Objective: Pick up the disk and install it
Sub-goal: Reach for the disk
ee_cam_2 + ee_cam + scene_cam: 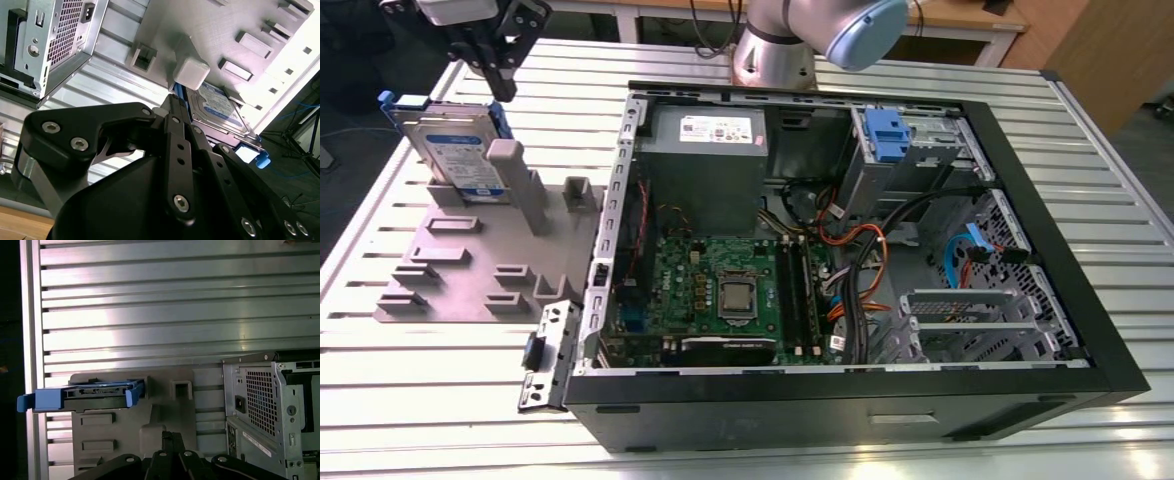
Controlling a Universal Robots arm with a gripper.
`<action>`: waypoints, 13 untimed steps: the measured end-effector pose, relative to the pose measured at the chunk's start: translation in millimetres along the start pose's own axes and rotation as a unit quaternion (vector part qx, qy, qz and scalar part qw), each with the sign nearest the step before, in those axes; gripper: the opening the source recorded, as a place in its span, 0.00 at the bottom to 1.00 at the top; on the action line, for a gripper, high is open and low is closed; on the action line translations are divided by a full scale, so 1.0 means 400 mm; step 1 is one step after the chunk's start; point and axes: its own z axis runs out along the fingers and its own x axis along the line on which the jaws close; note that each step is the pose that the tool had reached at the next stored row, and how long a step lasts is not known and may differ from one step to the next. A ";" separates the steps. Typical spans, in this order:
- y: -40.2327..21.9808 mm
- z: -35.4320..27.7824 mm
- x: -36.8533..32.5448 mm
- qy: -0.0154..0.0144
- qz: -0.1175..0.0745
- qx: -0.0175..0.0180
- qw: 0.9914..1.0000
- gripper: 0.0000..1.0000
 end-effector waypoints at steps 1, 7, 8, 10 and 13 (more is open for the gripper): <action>0.000 0.000 0.003 0.000 0.000 0.000 1.000 0.11; 0.001 0.001 0.041 0.000 0.000 0.000 1.000 0.11; 0.001 0.001 0.047 0.000 0.000 0.000 1.000 0.11; 0.002 0.002 0.059 0.000 0.000 0.000 1.000 0.11; 0.002 0.003 0.074 0.000 0.000 0.000 1.000 0.11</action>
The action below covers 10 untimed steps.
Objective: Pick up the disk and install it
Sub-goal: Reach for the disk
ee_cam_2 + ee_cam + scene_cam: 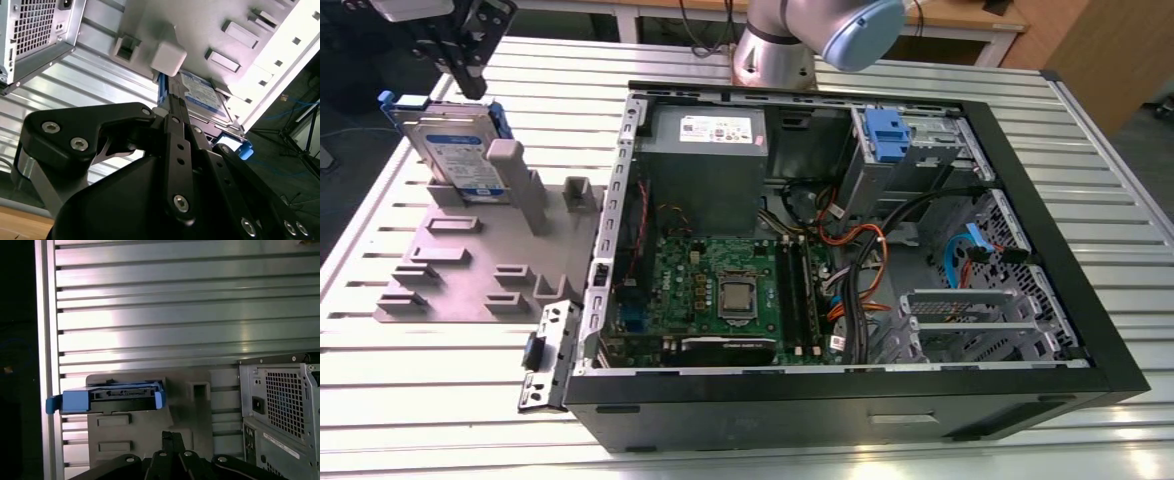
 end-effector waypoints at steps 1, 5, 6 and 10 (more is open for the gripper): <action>0.000 0.001 0.005 0.000 0.000 0.000 1.000 0.11; 0.002 0.003 0.028 0.000 0.000 0.000 1.000 0.11; 0.003 0.004 0.034 0.000 0.000 0.000 1.000 0.11; 0.004 0.007 0.048 0.000 0.000 0.000 1.000 0.11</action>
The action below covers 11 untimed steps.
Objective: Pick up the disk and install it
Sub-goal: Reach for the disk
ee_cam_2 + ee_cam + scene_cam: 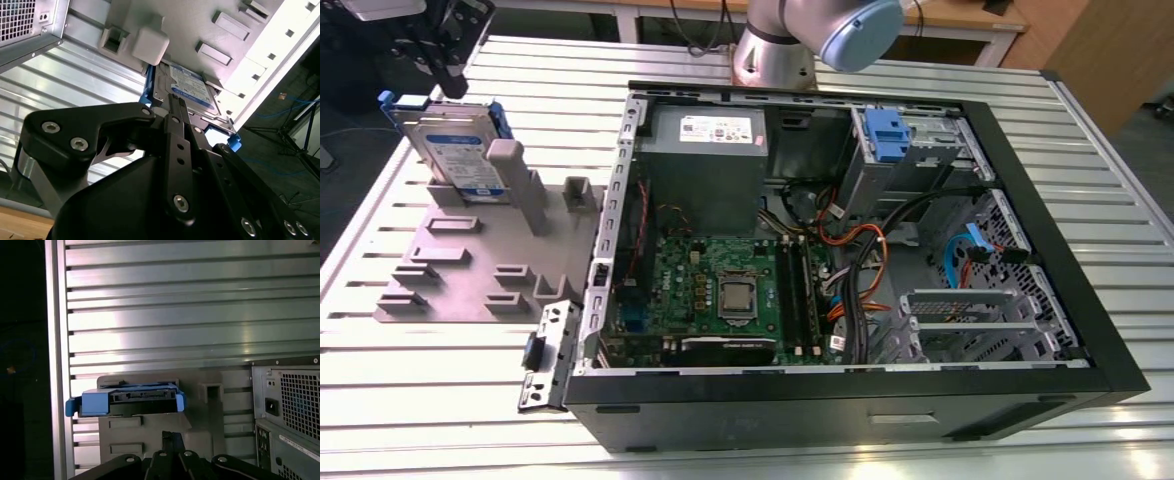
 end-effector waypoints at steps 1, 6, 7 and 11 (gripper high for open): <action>0.000 0.000 0.000 0.000 0.000 0.000 1.000 0.11; 0.001 0.001 0.001 0.000 0.000 0.000 1.000 0.11; 0.003 0.002 0.005 0.000 0.000 0.000 1.000 0.11; 0.011 0.007 0.023 0.000 0.000 0.000 1.000 0.11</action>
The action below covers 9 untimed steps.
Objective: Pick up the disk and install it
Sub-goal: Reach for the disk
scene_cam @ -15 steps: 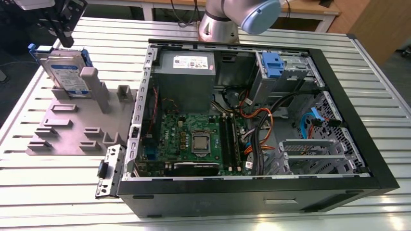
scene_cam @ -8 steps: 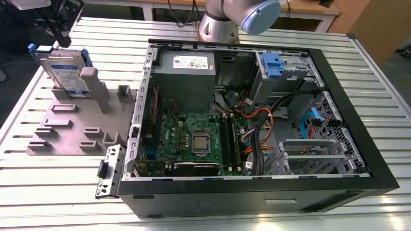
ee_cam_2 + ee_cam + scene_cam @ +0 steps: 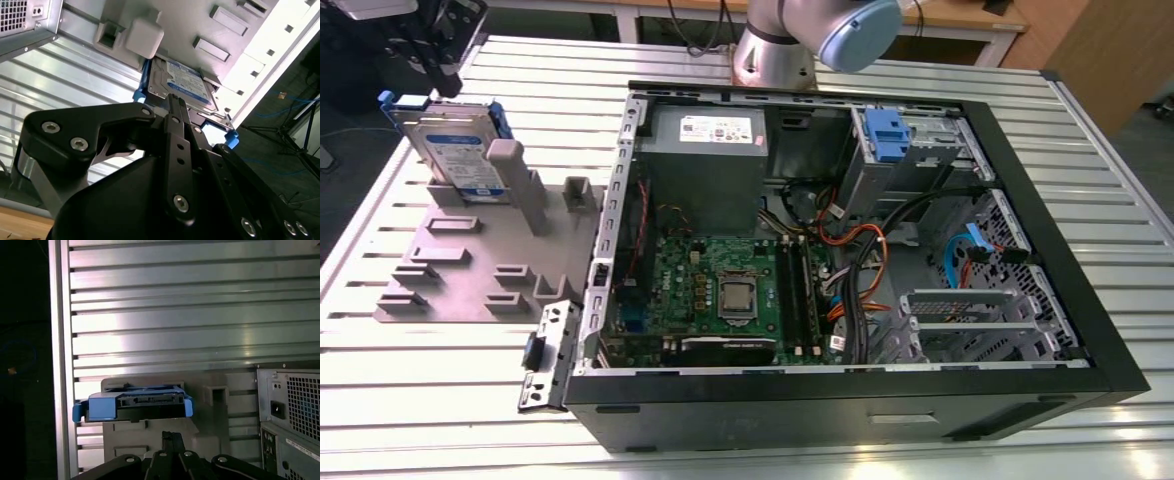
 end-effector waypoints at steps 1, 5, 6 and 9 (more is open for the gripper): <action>0.001 0.001 0.003 0.000 0.000 0.000 1.000 0.11; 0.004 0.007 0.019 0.000 -0.003 0.000 1.000 0.11; 0.004 0.009 0.025 0.000 -0.003 0.000 1.000 0.11; 0.006 0.014 0.043 0.000 -0.004 0.000 1.000 0.11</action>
